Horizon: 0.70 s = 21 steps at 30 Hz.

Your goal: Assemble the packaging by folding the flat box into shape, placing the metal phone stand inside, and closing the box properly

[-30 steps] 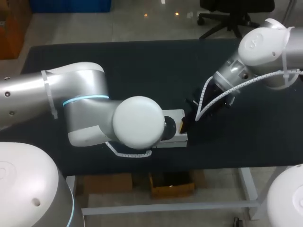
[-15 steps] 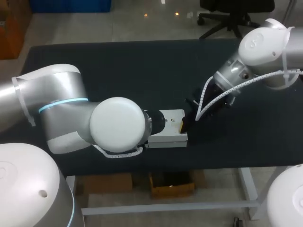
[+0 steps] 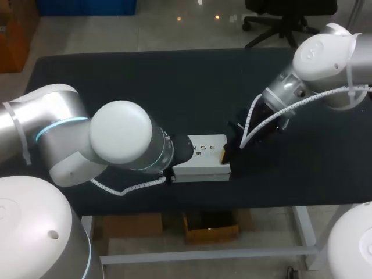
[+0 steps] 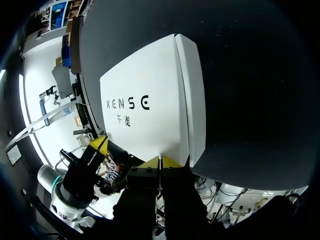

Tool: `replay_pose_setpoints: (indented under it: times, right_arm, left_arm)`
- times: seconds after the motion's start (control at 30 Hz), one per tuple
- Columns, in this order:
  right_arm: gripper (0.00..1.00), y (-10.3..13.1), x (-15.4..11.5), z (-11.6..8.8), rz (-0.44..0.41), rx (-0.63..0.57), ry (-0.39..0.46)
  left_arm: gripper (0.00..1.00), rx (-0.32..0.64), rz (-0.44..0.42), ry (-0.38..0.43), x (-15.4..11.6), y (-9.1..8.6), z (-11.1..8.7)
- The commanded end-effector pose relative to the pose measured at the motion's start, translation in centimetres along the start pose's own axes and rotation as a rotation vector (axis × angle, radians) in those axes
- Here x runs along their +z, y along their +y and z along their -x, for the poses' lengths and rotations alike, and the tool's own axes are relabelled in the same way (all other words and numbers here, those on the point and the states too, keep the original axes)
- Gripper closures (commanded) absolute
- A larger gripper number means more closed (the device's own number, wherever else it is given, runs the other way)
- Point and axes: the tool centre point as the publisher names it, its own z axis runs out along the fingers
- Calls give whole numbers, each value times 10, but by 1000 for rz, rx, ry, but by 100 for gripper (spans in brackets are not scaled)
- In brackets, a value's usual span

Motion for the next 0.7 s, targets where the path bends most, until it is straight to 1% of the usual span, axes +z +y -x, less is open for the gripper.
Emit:
replay_pose_setpoints:
  times: [0.03, 0.47, 0.7]
  right_arm:
    - [100, 1, 0, 2, -2, 2, 2]
    - [100, 2, 3, 5, -8, 13, 3]
    - [100, 4, 9, 10, -19, 29, 11]
  left_arm:
    - [100, -2, 0, 2, 3, -1, -1]
    - [100, -9, 2, 14, 9, 5, -8]
    - [100, -19, 3, 21, 14, 7, -12]
